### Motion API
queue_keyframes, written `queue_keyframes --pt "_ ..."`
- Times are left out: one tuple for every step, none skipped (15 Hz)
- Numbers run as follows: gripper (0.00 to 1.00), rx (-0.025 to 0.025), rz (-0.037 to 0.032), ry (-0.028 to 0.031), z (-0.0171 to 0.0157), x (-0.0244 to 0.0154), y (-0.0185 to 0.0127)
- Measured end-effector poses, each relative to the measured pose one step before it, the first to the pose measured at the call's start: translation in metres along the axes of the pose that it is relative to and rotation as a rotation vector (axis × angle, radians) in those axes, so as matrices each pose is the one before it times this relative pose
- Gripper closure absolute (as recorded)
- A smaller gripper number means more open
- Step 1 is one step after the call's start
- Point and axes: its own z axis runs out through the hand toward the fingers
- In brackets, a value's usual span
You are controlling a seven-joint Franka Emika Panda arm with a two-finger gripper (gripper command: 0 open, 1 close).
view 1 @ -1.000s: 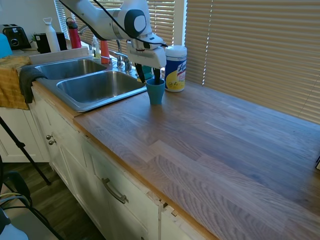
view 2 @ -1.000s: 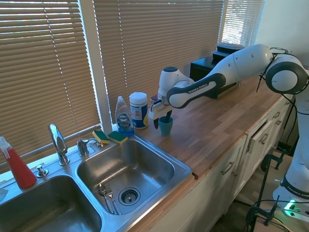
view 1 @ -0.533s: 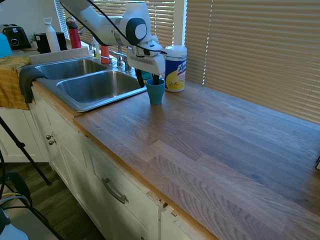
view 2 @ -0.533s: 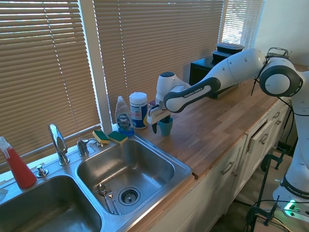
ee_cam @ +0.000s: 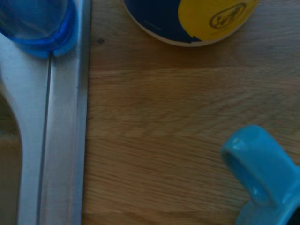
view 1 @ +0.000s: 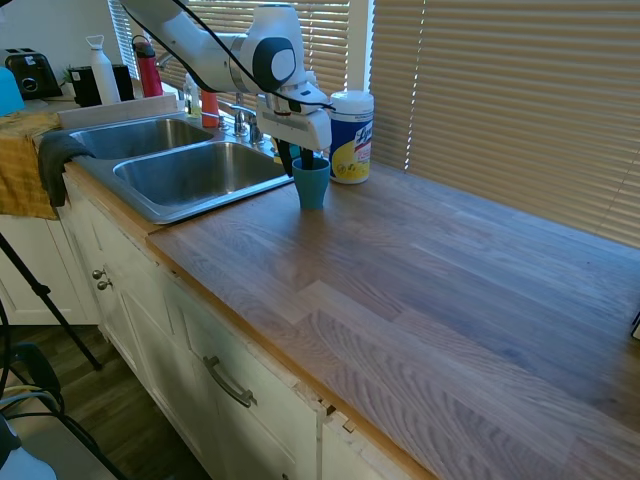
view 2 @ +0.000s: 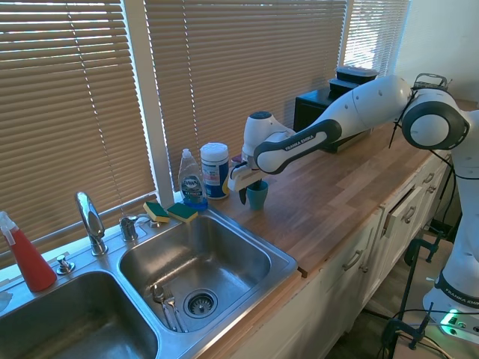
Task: Put the mug in the sink
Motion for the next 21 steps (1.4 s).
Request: queue_keyframes --pt "1.00 -0.00026 0.00025 -0.00088 0.00064 -0.00038 0.00029" --pt "1.00 -0.00015 -0.00050 -0.00068 0.00070 -0.00073 0.00014" --pt "1.00 -0.00044 0.00018 -0.00056 0.00080 -0.00027 0.00045" --pt "1.00 0.00025 0.00020 0.00012 0.00054 -0.00006 0.00033" --pt "1.00 0.00078 0.00004 0.00042 0.00007 0.00002 0.00001" --pt "1.00 0.00193 -0.00093 0.00076 -0.00038 -0.00049 -0.00040" --pt "1.00 0.00403 -0.00282 0.00142 -0.00152 -0.00152 -0.00121" --pt "1.00 0.00620 -0.00518 0.00216 -0.00387 -0.00297 -0.00228" --pt "1.00 0.00892 -0.00548 0.00282 -0.00612 -0.00441 -0.00331" --pt "1.00 0.00926 -0.00524 0.00173 -0.00636 -0.00714 -0.00474" --pt "1.00 0.01069 -0.00646 0.00157 -0.00708 -0.00911 -0.00584" --pt "1.00 0.00938 -0.00885 0.00082 -0.00694 -0.01097 -0.00665" --pt "1.00 0.00634 -0.01459 0.00188 -0.00747 -0.01285 -0.00790" --pt "1.00 0.00507 -0.01539 0.00472 -0.00820 -0.01331 -0.01011" --pt "1.00 0.00207 -0.01507 0.00558 -0.00902 -0.01392 -0.01204" --pt "1.00 0.00072 -0.02053 0.00452 -0.00898 -0.01687 -0.01423" --pt "1.00 0.00034 -0.02067 0.00110 -0.00720 -0.01758 -0.01640" --pt "1.00 -0.00179 -0.01774 0.00240 -0.00423 -0.01728 -0.01746" --pt "1.00 -0.00419 -0.01907 0.00199 0.00258 -0.01769 -0.01760" --pt "1.00 -0.00412 -0.01904 -0.00465 0.00964 -0.01725 -0.01615" --pt "1.00 -0.00640 -0.01344 -0.00696 0.01496 -0.01438 -0.01402"
